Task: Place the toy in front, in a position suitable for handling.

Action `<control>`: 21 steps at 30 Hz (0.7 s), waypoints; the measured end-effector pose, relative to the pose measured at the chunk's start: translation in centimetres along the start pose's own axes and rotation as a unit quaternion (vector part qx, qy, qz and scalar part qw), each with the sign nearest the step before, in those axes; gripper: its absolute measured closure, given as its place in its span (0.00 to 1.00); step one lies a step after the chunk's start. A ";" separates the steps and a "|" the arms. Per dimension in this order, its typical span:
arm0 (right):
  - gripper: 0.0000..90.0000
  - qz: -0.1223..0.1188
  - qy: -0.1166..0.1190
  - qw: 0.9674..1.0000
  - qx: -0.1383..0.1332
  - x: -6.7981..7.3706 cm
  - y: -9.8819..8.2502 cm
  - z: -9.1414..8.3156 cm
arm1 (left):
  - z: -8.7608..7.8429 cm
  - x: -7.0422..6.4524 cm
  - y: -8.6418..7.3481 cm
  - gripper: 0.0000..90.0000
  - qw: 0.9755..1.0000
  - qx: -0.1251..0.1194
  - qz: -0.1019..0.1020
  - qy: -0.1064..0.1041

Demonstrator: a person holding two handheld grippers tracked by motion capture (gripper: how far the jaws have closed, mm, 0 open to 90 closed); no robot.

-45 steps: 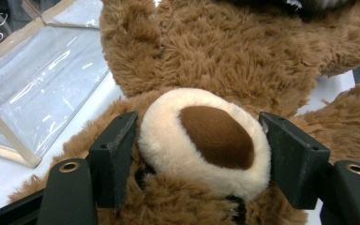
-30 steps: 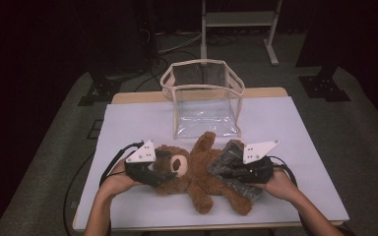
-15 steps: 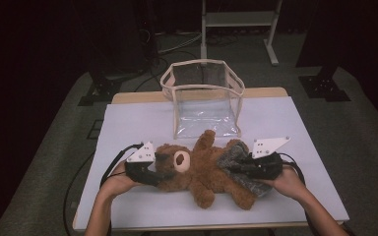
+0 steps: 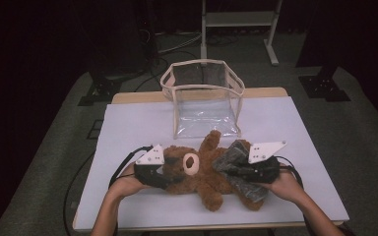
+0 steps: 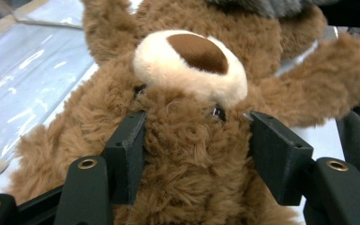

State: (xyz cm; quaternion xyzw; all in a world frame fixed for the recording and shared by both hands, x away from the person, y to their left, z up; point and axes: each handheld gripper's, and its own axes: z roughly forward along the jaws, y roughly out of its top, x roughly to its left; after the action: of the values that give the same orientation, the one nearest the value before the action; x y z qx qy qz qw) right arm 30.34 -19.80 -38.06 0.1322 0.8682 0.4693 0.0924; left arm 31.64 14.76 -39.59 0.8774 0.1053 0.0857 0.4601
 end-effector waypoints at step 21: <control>0.88 -0.021 -0.012 1.000 0.016 0.3 -0.2 -0.8 | 3.5 -0.8 2.6 0.43 0.999 0.007 0.030 -0.011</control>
State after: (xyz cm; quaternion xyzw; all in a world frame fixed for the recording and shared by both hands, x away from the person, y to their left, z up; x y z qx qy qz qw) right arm 29.83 -20.46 -37.74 0.1208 0.8771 0.4516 0.1107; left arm 32.02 10.38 -39.47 0.8842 0.0748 0.0892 0.4523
